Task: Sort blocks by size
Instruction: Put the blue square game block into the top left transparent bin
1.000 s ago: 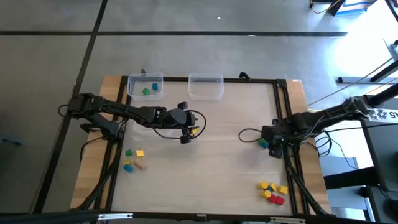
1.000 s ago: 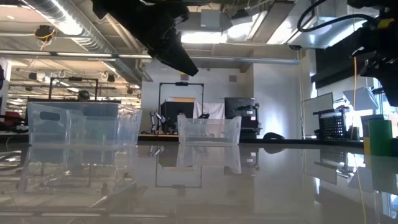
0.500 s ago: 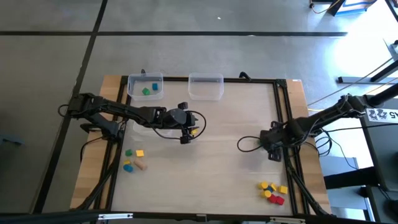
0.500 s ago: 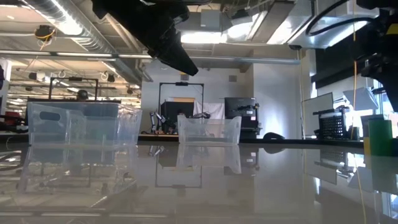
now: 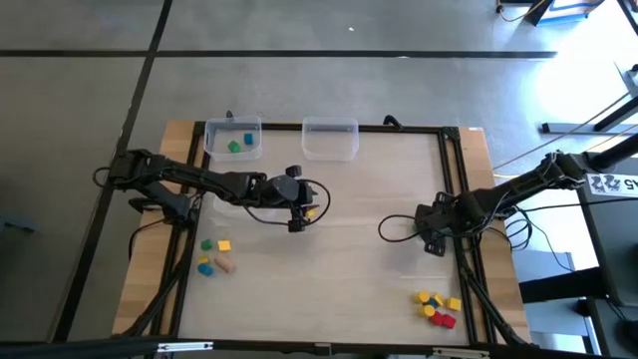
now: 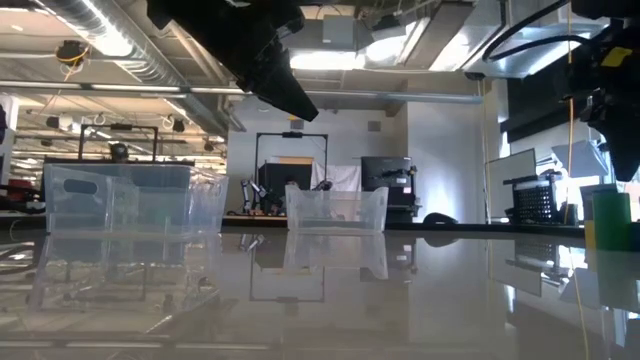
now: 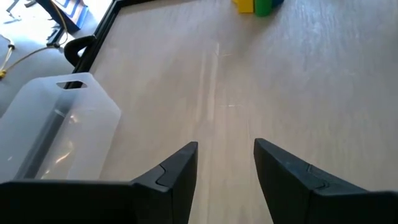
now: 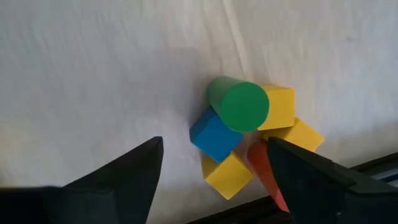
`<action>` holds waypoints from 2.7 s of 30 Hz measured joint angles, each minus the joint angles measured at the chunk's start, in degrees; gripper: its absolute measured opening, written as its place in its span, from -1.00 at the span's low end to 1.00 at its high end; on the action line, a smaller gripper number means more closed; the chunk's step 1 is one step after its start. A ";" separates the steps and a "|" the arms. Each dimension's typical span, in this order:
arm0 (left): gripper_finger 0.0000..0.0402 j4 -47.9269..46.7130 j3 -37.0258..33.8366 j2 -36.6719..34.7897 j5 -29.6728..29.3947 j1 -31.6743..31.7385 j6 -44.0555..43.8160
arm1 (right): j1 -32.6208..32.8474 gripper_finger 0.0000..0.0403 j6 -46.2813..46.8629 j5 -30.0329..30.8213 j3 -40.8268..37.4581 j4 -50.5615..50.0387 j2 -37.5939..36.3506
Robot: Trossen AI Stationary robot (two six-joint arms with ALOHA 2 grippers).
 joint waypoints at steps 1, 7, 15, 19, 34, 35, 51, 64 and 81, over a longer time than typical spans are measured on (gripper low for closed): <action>-0.23 0.00 0.00 0.00 0.00 0.00 0.00 | 0.02 0.45 0.28 -0.02 0.00 0.07 0.02; -0.23 -0.25 0.00 0.00 0.00 0.00 -0.12 | 0.02 0.45 3.74 -0.15 -0.39 1.22 0.26; -0.23 -0.28 -0.01 0.00 0.00 0.04 0.00 | 0.02 0.45 5.55 -3.17 -4.42 5.61 0.31; -0.23 -0.28 0.00 0.00 0.00 0.04 0.09 | 0.02 0.45 6.87 -1.59 -4.37 5.71 0.37; -0.23 -0.28 -0.02 0.00 0.00 0.04 0.19 | 0.02 0.45 7.88 -0.12 -4.37 5.61 15.29; -0.23 -0.28 -0.02 0.00 0.00 0.04 0.25 | 0.02 0.45 7.88 0.01 -4.42 5.69 16.11; -0.23 -0.28 -0.02 0.00 -0.02 0.04 -0.02 | 0.06 0.45 2.77 -2.66 -5.55 14.04 18.29; -0.23 -1.66 -0.02 0.00 -0.02 0.00 -0.66 | 0.06 0.45 -0.09 -11.32 -5.30 17.15 18.27; -0.23 -2.80 -0.04 -0.02 -0.02 -0.02 -0.85 | 0.06 0.45 -1.23 -9.15 -5.90 16.64 18.27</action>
